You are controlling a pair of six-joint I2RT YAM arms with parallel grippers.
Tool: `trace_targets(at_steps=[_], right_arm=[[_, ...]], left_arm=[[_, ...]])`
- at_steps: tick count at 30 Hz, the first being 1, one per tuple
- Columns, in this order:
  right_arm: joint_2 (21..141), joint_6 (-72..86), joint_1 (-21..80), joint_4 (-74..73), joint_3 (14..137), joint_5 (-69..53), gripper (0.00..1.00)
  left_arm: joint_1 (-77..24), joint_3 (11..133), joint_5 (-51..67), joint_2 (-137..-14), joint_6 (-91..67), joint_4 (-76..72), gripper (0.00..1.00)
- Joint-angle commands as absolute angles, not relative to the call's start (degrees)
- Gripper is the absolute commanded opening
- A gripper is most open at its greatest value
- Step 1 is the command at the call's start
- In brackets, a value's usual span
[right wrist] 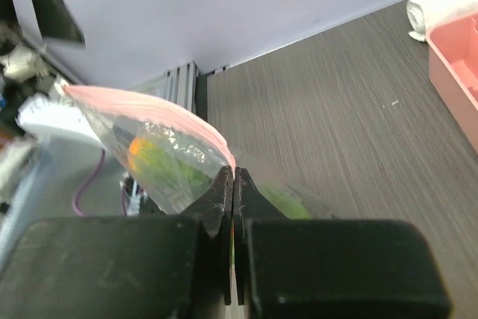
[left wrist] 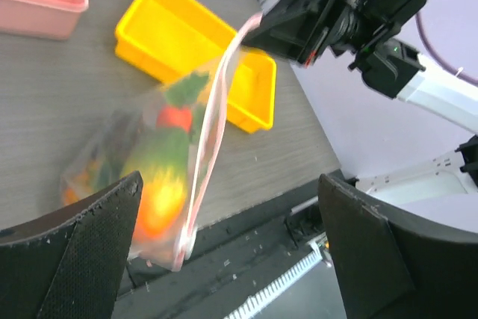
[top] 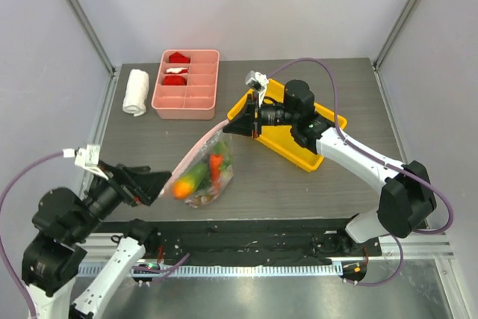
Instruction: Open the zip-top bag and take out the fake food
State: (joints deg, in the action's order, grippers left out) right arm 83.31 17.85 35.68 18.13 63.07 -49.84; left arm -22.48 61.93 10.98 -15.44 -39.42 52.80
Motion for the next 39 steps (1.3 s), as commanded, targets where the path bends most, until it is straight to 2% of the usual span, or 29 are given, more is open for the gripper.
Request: trace_targets(at_steps=[1,4,5,10,13,27,33,36,37,39], right_arm=[[82.1,5.6,36.1,9.1,68.5,-58.0,0.02],[81.8,3.7,36.4,6.8,69.3,-57.9,0.02],[81.7,3.7,36.7,6.7,69.3,-57.9,0.02],[82.5,2.8,37.0,4.7,70.7,-58.2,0.02],[82.6,2.2,37.0,3.8,70.9,-58.2,0.02],[83.1,1.0,36.9,2.6,71.2,-57.3,0.02],[83.0,1.3,37.0,2.7,71.7,-57.5,0.02],[83.1,1.1,36.9,2.1,71.8,-57.2,0.02],[83.0,1.0,37.0,2.0,71.8,-57.1,0.02],[83.1,0.9,37.0,1.6,71.8,-57.0,0.02]], left_arm=[[-22.2,72.5,14.7,-29.3,-30.8,45.9,0.95],[-22.2,79.8,17.7,-42.2,-23.0,49.4,0.74],[-22.2,81.2,21.1,-45.0,-21.0,51.9,0.62],[-22.2,77.1,26.6,-53.0,-18.2,46.4,0.56],[-22.1,74.7,31.4,-55.3,-18.1,45.2,0.44],[-22.1,65.7,34.5,-49.6,-20.0,44.7,0.41],[-22.1,62.8,32.6,-48.0,-20.6,46.1,0.43],[-22.1,63.0,30.8,-45.4,-20.8,45.4,0.49],[-22.1,63.4,30.2,-44.4,-20.9,45.6,0.56],[-22.1,65.6,29.4,-42.6,-21.0,47.7,0.64]])
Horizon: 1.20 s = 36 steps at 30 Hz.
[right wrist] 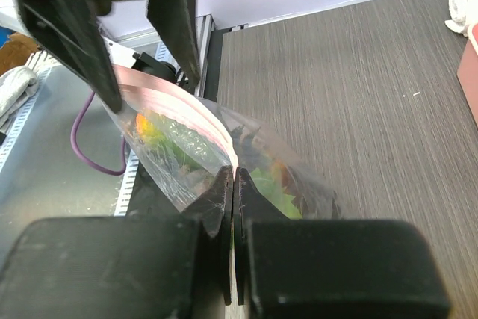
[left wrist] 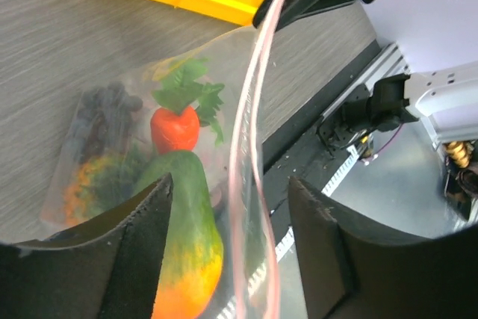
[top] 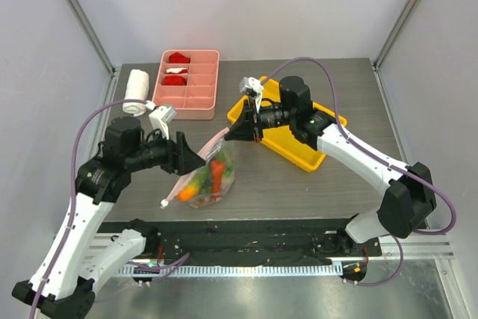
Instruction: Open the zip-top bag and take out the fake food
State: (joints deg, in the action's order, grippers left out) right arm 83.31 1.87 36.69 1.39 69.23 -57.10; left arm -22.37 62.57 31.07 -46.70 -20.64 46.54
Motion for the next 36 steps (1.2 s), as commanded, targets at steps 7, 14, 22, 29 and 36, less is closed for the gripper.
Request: trace_targets(at_steps=[7,14,22,29,36], right_arm=[[83.0,0.4,37.0,0.9,72.4,-56.9,0.02],[82.6,0.4,37.0,0.6,72.2,-56.8,0.02],[82.4,0.3,37.0,0.5,72.2,-56.5,0.02],[82.8,0.4,37.1,0.9,72.2,-56.7,0.02],[83.9,5.1,38.2,4.8,73.2,-53.6,0.05]], left_arm=[[-22.2,67.9,22.9,-38.5,-21.9,52.2,0.67],[-22.1,65.4,20.5,-39.6,-22.4,52.1,0.54],[-22.1,63.7,22.8,-41.4,-22.2,52.3,0.47],[-22.1,61.1,27.1,-41.9,-23.0,51.1,0.49],[-22.1,60.1,31.2,-46.7,-23.1,44.6,0.16]])
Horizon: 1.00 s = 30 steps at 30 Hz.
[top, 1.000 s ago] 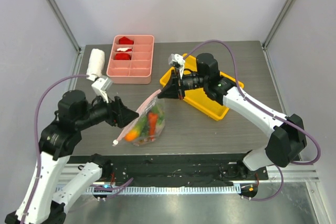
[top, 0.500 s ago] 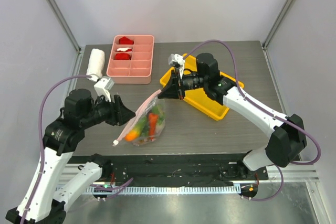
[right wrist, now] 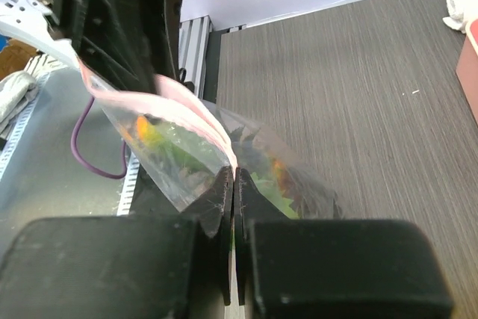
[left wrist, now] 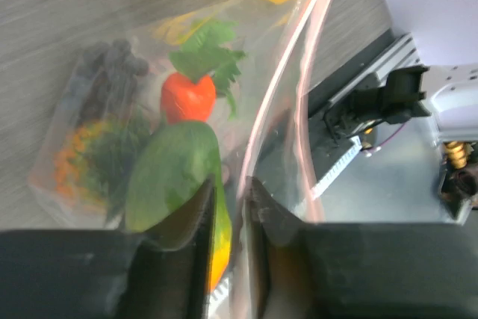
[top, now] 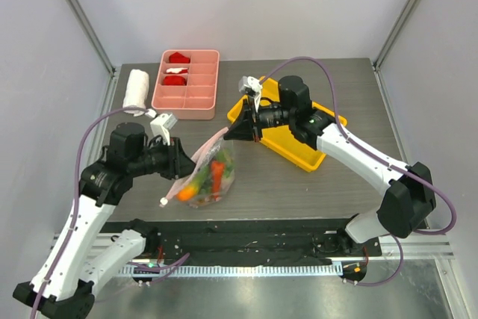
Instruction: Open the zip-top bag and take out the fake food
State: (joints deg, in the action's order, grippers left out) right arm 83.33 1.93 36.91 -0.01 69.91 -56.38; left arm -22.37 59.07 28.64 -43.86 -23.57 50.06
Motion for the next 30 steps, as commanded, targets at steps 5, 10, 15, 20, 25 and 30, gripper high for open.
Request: trace_targets(at_steps=[5,10,15,20,25,30], right_arm=[[86.0,17.6,38.8,1.7,76.3,-32.4,0.48],[86.2,36.6,40.2,-17.9,82.7,-14.8,0.58],[79.5,37.1,47.1,-21.7,81.8,8.9,1.0],[80.0,38.8,52.9,-22.0,84.5,8.6,1.0],[80.0,37.6,61.0,-23.1,87.7,12.6,1.0],[80.7,26.6,63.4,-21.8,88.9,8.5,0.61]], left_arm=[[-22.1,65.3,22.1,-46.8,-23.1,45.6,0.0],[-22.2,64.5,12.2,-39.3,-27.7,43.1,0.0],[-22.2,65.3,6.3,-36.9,-30.3,44.6,0.0],[-22.2,66.1,5.8,-37.2,-33.5,45.4,0.0],[-22.2,63.2,4.9,-36.0,-38.0,41.0,0.0],[-22.2,61.7,5.1,-35.9,-38.8,37.4,0.0]])
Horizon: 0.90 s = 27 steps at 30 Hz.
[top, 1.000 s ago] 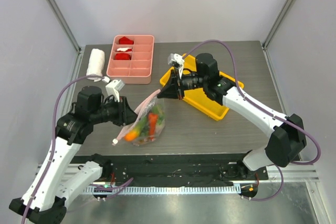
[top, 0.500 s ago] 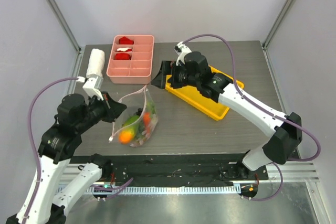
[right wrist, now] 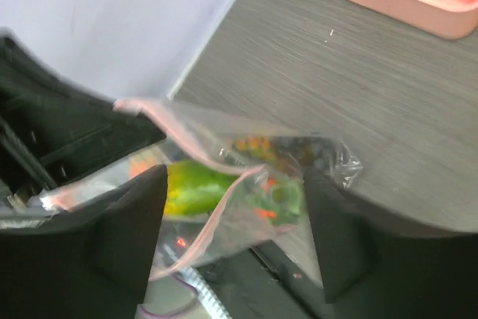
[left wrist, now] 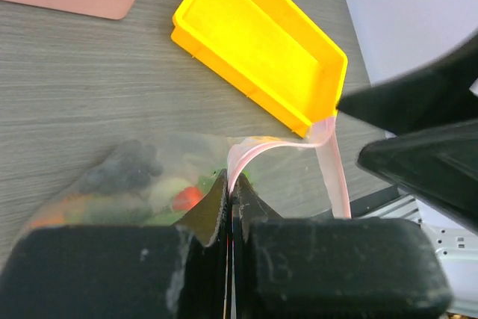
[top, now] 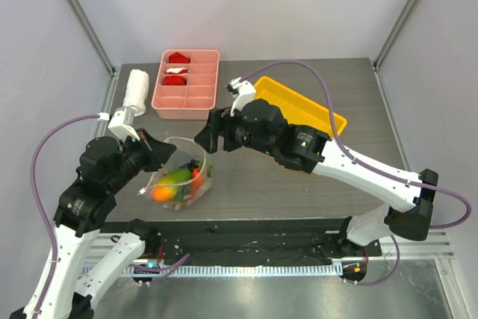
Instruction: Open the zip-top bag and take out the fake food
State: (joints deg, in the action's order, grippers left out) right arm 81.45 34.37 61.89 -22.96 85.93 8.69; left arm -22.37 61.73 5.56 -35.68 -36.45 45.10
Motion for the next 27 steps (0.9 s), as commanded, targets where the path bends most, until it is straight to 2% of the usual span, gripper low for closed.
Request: trace_targets(at_steps=[1,2,3,5,7,10,18,19,22,23,25,26,27], right_arm=[[81.0,24.9,63.8,-22.8,89.8,8.0,0.44],[81.5,23.8,64.4,-23.5,92.0,7.0,0.17],[82.1,22.0,64.7,-24.6,93.7,6.5,0.1],[86.2,20.3,65.2,-30.8,100.7,6.0,0.04],[90.9,17.2,67.3,-37.3,105.6,7.4,0.04],[93.9,18.0,67.6,-38.8,109.2,4.7,0.04],[95.5,24.2,67.7,-36.2,100.8,4.5,0.04],[95.0,24.3,67.6,-35.3,98.0,4.0,0.06],[93.3,24.3,67.3,-32.4,92.8,-0.3,0.26],[93.1,25.2,66.6,-31.6,91.8,-2.2,0.39],[92.6,27.7,65.9,-28.4,89.4,-3.1,0.48],[92.1,29.6,65.6,-26.9,86.6,-1.7,0.6],[91.2,34.1,65.1,-24.7,84.4,-1.3,0.67]], left_arm=[[-22.2,61.9,5.4,-36.5,-38.7,37.4,0.0],[-22.2,61.9,6.0,-36.8,-38.8,37.0,0.0],[-22.2,61.8,5.9,-37.3,-38.8,36.8,0.0],[-22.2,61.0,5.5,-37.8,-38.9,36.1,0.0],[-22.2,60.3,4.4,-38.1,-39.6,34.6,0.0],[-22.2,59.2,5.0,-38.3,-40.5,31.9,0.0],[-22.2,56.1,6.1,-38.1,-43.2,27.2,0.0],[-22.2,55.4,6.2,-38.0,-43.2,26.7,0.0],[-22.2,53.9,5.8,-37.9,-43.2,26.2,0.0],[-22.2,53.3,5.5,-37.9,-43.5,25.5,0.0],[-22.2,52.1,5.5,-37.5,-44.6,24.4,0.0],[-22.2,50.6,5.2,-37.4,-45.1,23.8,0.0],[-22.2,49.7,4.8,-37.2,-45.6,22.9,0.0]])
